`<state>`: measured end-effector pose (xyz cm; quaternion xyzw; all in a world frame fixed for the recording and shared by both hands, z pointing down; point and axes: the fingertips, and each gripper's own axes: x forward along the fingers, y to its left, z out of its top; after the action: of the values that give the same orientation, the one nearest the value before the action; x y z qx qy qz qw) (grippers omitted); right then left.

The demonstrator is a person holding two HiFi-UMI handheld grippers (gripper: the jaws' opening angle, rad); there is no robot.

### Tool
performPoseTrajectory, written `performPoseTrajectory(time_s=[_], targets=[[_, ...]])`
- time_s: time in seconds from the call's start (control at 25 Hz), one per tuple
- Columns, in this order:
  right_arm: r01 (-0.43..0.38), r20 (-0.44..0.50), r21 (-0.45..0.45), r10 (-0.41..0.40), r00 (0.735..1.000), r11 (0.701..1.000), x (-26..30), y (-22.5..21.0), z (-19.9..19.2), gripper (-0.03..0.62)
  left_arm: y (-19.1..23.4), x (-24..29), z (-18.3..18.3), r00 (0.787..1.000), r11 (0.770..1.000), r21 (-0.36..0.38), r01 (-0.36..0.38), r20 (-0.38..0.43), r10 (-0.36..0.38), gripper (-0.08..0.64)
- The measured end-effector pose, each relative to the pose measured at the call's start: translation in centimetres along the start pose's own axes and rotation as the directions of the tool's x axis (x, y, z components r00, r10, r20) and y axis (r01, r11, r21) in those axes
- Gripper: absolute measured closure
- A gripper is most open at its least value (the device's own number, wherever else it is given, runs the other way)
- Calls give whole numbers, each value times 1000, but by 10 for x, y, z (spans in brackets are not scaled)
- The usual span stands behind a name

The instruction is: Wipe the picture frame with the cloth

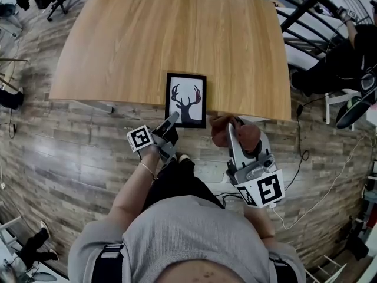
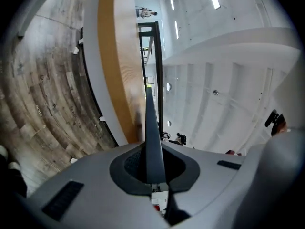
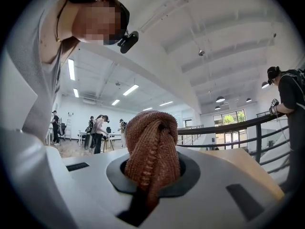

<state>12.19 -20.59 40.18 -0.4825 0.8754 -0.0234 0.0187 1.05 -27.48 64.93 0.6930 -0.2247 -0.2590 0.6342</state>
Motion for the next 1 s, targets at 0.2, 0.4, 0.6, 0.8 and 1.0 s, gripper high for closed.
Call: performPoseTrajectory(time_s=[0.2,0.4,0.6,0.8,1.0], targets=[[-46,4,46,46,999,998,0,6,-5,546,22,-1,4,1000,997,-76,1,3,-1,539],[-54,10,56,54,999,997,1,15,-9,546,25,0,7,998,994,-95,49,-41,-53,538],[-71,-13,48,72,997,996,4,25,-14,546,21,5,8,992,996,-59,65,-103,-71,530],[-74,0,47,74,997,996,2,32,-7,546,6,-1,6,980,987,-75,139,-136,-149,316],[-65,19,45,64,998,997,-1,36,3,546,2,-9,15,978,984,-70,162,-121,-170,313]])
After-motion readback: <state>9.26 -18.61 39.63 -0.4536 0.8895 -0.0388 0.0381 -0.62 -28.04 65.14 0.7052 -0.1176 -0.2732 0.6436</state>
